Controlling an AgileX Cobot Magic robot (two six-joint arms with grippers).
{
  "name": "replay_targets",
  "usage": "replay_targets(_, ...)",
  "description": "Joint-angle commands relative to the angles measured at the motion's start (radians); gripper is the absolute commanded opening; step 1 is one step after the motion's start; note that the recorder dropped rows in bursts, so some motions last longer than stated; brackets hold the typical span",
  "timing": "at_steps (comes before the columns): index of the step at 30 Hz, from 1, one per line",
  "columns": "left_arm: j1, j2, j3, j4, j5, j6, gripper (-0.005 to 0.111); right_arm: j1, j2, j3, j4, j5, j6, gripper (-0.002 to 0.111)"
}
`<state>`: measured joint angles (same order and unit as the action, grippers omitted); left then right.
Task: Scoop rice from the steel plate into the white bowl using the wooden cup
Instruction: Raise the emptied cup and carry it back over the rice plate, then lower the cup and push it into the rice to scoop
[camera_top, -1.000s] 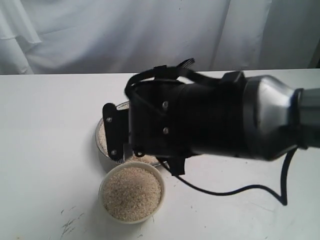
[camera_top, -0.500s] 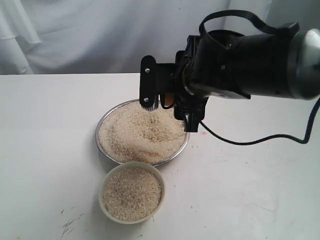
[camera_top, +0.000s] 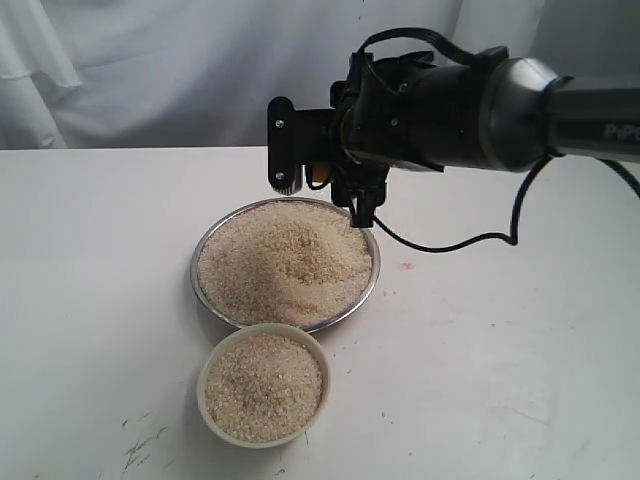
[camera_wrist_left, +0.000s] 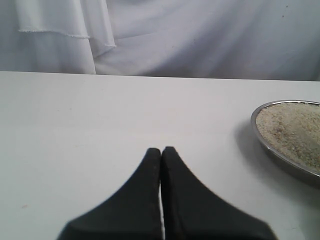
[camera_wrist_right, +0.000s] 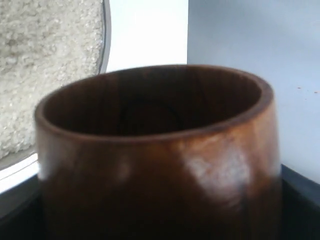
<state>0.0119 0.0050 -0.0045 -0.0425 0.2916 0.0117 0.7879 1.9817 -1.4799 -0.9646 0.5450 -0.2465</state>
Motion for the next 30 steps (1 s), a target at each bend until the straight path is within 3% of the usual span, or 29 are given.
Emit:
replay_targets(1,-0.002,-0.005,0.005,-0.001,-0.006,-0.003,0.0,-0.005,0.038,-0.052,0.096,-0.012,-0.036,0.0)
replay_targets(8,-0.002,-0.005,0.005,-0.001,-0.006,-0.003,0.0,-0.005,0.09,-0.053,0.131,0.021,-0.101,0.0)
replay_targets(30,-0.002,-0.005,0.005,-0.001,-0.006,-0.003,0.0,-0.013,0.216,-0.115,-0.135,0.122,-0.111,0.0)
